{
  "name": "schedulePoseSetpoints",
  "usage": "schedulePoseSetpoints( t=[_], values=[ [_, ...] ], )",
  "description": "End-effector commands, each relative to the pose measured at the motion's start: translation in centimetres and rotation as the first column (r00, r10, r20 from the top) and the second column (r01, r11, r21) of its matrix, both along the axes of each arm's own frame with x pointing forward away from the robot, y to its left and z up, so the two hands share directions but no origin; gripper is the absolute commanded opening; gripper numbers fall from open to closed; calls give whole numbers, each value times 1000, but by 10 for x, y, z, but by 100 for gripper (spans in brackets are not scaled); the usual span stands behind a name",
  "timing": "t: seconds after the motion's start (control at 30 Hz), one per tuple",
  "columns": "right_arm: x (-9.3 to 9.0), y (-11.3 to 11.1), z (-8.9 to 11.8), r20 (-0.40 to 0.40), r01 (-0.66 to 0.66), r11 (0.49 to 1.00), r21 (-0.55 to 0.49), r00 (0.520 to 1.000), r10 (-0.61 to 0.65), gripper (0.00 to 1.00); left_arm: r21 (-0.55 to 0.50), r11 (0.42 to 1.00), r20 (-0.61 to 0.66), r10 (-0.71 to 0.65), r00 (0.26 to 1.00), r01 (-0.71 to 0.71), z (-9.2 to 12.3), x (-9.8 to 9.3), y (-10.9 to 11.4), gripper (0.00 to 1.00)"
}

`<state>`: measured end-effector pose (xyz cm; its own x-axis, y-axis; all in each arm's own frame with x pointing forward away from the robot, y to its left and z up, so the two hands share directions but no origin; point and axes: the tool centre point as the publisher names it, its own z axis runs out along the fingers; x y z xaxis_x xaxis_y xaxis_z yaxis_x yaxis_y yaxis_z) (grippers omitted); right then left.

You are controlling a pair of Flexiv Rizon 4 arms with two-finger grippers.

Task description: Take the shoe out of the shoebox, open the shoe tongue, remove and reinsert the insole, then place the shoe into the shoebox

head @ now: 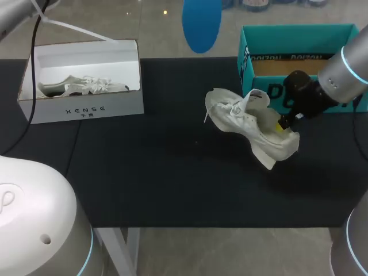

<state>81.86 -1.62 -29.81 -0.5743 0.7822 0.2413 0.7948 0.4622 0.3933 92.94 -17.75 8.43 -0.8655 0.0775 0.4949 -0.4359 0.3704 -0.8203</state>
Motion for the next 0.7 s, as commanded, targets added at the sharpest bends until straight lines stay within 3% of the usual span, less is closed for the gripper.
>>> schedulePoseSetpoints(
  t=[0.03,0.27,0.43,0.6,0.7],
  values=[
    [-3,-5,-4,20,96,990,107,995,-99,0,0,1000,0,-2,1000,2,0,1,0,0],
    [-3,-5,-4,20,96,990,107,995,-99,0,0,1000,0,-2,1000,2,0,1,0,0],
    [-27,7,-3,42,216,976,26,975,-217,0,0,1000,0,-2,1000,2,0,1,0,0],
    [-43,14,-6,-13,431,900,63,902,-431,0,0,1000,0,-2,1000,2,0,1,0,0],
    [-47,17,-11,-106,547,829,113,837,-537,0,0,1000,0,-2,1000,2,0,1,0,0]
  ],
)
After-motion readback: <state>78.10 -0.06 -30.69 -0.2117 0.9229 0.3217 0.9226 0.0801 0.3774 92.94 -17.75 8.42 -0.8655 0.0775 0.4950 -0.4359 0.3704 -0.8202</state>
